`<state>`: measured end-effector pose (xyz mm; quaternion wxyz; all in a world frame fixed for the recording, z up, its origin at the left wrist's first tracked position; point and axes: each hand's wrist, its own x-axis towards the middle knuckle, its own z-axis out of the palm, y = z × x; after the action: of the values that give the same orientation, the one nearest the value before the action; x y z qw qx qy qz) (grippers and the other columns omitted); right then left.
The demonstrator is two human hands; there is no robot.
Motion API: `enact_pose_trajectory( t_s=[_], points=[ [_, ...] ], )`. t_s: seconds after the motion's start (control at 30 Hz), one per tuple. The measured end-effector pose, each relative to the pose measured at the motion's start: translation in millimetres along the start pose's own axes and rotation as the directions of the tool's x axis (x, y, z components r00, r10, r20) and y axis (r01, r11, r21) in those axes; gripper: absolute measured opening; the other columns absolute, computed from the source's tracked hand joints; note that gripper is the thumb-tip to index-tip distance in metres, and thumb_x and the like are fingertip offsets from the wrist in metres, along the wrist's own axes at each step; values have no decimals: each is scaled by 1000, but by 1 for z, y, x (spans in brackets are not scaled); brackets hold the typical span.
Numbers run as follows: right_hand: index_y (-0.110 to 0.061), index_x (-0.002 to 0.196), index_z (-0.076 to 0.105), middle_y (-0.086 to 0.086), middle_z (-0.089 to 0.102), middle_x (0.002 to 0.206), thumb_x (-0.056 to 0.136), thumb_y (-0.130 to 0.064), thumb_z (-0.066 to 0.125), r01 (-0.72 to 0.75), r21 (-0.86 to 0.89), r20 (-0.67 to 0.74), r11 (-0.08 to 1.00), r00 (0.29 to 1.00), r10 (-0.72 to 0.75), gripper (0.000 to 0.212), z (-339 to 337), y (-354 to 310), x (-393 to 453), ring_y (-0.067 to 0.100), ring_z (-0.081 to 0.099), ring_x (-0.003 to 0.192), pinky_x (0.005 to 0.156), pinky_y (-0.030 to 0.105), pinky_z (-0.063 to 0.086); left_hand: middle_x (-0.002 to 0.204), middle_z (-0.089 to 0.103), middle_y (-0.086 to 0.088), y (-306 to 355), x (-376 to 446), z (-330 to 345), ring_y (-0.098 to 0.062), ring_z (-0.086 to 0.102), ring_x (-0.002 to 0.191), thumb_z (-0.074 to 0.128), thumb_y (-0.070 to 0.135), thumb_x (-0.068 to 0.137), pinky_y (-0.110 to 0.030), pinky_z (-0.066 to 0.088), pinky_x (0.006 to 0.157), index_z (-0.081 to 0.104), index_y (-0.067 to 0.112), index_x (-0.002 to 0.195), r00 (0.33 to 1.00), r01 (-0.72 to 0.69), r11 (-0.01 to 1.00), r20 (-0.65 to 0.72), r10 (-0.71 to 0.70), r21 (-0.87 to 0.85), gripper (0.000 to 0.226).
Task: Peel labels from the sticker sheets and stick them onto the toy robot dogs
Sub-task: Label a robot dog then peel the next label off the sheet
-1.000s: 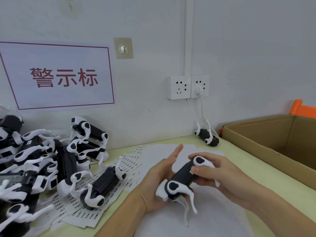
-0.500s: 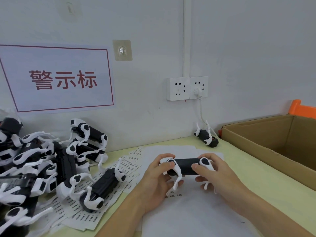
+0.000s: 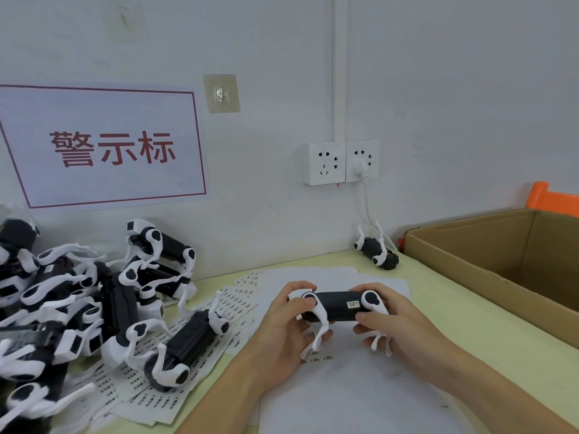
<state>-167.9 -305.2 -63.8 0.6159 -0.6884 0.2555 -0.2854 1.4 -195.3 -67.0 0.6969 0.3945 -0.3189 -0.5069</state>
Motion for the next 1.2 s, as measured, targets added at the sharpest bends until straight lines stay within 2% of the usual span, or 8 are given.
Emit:
enact_pose_trajectory(
  t_s=[0.17,0.3,0.43,0.57,0.77,0.9,1.03,1.2],
  points=[
    [-33,100,69,-2,71,107,72,-28,67,26,46,-3,999,1000,-26,29,0,1,0,20,69,84,60,32,48,101,58,-17,0,-1,2,-25,57,62,75,15,57,-40,53,68,62,13,105,1000,-3,1000,-12,3,-4,50],
    [-31,100,70,-1,72,104,73,-33,68,59,71,-44,996,997,-56,27,2,1,1,20,69,81,67,36,48,98,63,-17,-1,-1,3,-27,62,69,69,14,69,-36,57,63,61,10,107,999,-17,1000,-46,16,-11,39],
    [-30,101,71,1,70,106,78,-27,73,118,96,-120,988,987,-106,24,2,2,1,22,70,81,71,38,50,86,62,-13,-2,2,2,-21,60,70,74,27,79,-25,46,51,63,5,96,997,-58,994,-39,61,94,31],
    [-32,104,70,-2,69,107,73,-24,70,204,83,-141,976,971,-191,32,0,0,-2,31,67,91,74,33,53,94,69,-9,-3,5,0,-20,65,79,68,42,81,-28,52,67,76,12,94,988,-69,994,-130,80,87,33],
    [-31,106,70,5,66,112,69,-20,74,227,127,-68,966,973,-220,38,1,-3,-6,38,61,96,73,32,52,105,70,-14,-6,9,-1,-28,63,93,68,39,80,-40,49,89,77,12,98,975,-93,995,-201,96,23,33],
    [-28,104,72,11,63,115,69,-18,74,217,183,-39,959,976,-213,37,3,-8,-8,27,61,92,72,31,51,102,69,-14,-5,10,0,-32,59,92,66,36,84,-39,48,84,77,14,95,971,-109,994,-214,105,-4,27],
    [-26,104,72,14,62,115,69,-16,73,215,204,-38,955,977,-211,37,4,-9,-8,27,60,90,73,31,49,103,68,-16,-5,10,0,-33,58,92,66,37,82,-38,48,83,73,9,103,969,-112,994,-223,109,1,36],
    [-25,104,72,14,63,115,68,-17,73,202,206,-47,958,979,-196,37,4,-9,-8,28,60,93,71,31,51,104,68,-15,-7,11,-1,-32,58,93,66,36,82,-42,44,88,75,10,102,970,-114,993,-214,113,9,33]
  ],
)
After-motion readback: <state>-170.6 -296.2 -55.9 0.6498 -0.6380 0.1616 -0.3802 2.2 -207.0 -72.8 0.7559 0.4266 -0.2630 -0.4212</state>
